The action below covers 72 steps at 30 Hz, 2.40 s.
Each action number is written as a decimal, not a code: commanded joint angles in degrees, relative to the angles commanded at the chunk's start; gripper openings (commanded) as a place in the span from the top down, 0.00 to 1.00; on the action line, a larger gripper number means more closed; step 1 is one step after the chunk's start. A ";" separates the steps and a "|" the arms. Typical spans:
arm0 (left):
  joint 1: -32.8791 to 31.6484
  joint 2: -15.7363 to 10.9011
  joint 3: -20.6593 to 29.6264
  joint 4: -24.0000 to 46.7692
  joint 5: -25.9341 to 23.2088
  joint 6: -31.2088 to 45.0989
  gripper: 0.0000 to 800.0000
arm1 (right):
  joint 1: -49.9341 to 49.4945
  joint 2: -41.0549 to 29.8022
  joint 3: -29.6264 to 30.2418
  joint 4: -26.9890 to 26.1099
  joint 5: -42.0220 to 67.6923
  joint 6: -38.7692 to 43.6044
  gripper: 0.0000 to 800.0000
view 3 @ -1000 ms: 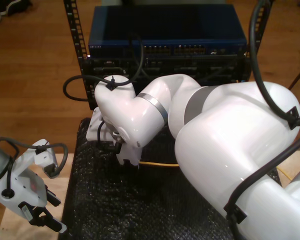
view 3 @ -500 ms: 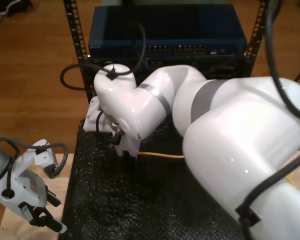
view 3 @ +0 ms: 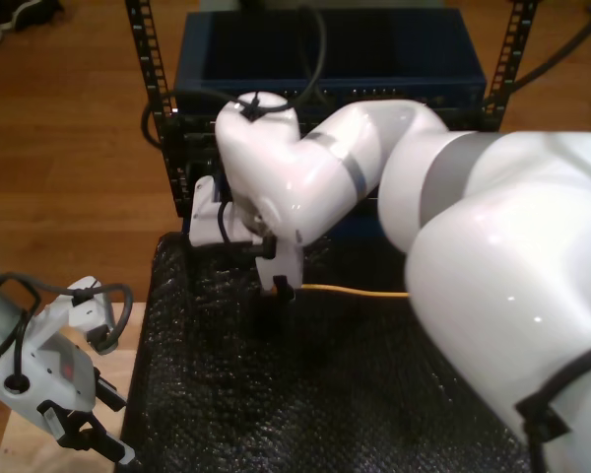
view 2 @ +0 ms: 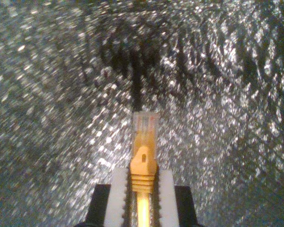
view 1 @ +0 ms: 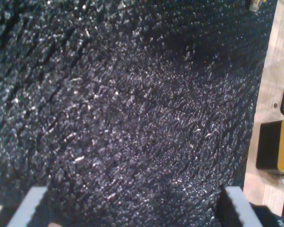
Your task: Grab the cable and plug it in
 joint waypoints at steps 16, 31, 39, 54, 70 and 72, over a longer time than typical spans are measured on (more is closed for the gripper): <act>-10.90 0.62 -5.45 -12.04 0.62 1.49 0.00 | -7.74 -10.81 4.31 14.33 6.77 -14.33 0.99; -17.76 4.13 -9.58 -22.59 -0.18 3.52 0.00 | -18.55 -22.95 11.78 31.47 16.35 -28.13 0.99; -18.02 6.68 -10.90 -29.98 -0.09 7.74 0.00 | -19.16 -25.32 12.75 34.64 18.99 -29.01 0.99; -20.84 7.74 -13.19 -34.46 0.62 12.75 0.01 | -18.99 -25.67 13.01 37.01 20.04 -28.84 0.99; -20.66 7.56 -13.10 -36.48 3.25 13.36 0.21 | -18.64 -25.58 12.31 38.33 19.69 -28.66 0.99; -20.66 7.56 -13.19 -36.48 4.04 13.36 0.21 | -18.73 -25.49 12.31 39.12 19.69 -28.66 0.99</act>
